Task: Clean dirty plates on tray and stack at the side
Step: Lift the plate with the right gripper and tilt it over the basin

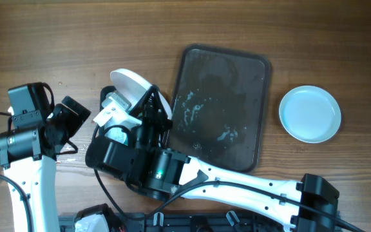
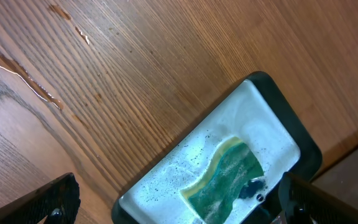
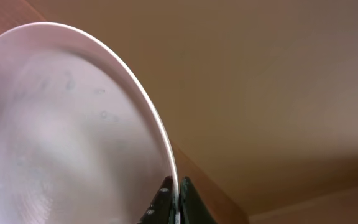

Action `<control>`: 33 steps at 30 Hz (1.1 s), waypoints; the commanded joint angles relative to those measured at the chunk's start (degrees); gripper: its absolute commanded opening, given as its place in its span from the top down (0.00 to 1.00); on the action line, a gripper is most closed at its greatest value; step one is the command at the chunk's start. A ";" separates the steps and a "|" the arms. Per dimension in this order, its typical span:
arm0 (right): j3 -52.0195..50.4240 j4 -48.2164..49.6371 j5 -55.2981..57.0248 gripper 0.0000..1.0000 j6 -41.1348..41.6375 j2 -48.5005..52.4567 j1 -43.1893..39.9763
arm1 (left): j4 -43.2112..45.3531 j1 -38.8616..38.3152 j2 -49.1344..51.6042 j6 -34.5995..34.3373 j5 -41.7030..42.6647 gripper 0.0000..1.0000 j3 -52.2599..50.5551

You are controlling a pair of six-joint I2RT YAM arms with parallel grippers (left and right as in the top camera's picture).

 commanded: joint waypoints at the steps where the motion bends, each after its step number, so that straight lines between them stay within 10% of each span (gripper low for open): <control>1: 0.81 0.31 2.05 0.95 -0.22 -0.52 0.24 | -0.04 0.37 -0.74 -0.52 -0.79 0.00 0.70; 22: 0.81 2.95 1.77 0.96 0.28 -0.52 -1.01 | -0.04 0.37 -0.74 -0.52 -0.79 0.00 0.70; 27: 0.02 -1.57 -17.70 0.96 6.80 -0.39 -1.55 | -0.04 0.37 -0.74 -0.52 -0.79 0.00 0.70; 33: -1.44 6.64 -1.73 0.96 3.34 0.24 -6.05 | -0.04 0.37 -0.74 -0.52 -0.79 0.00 0.70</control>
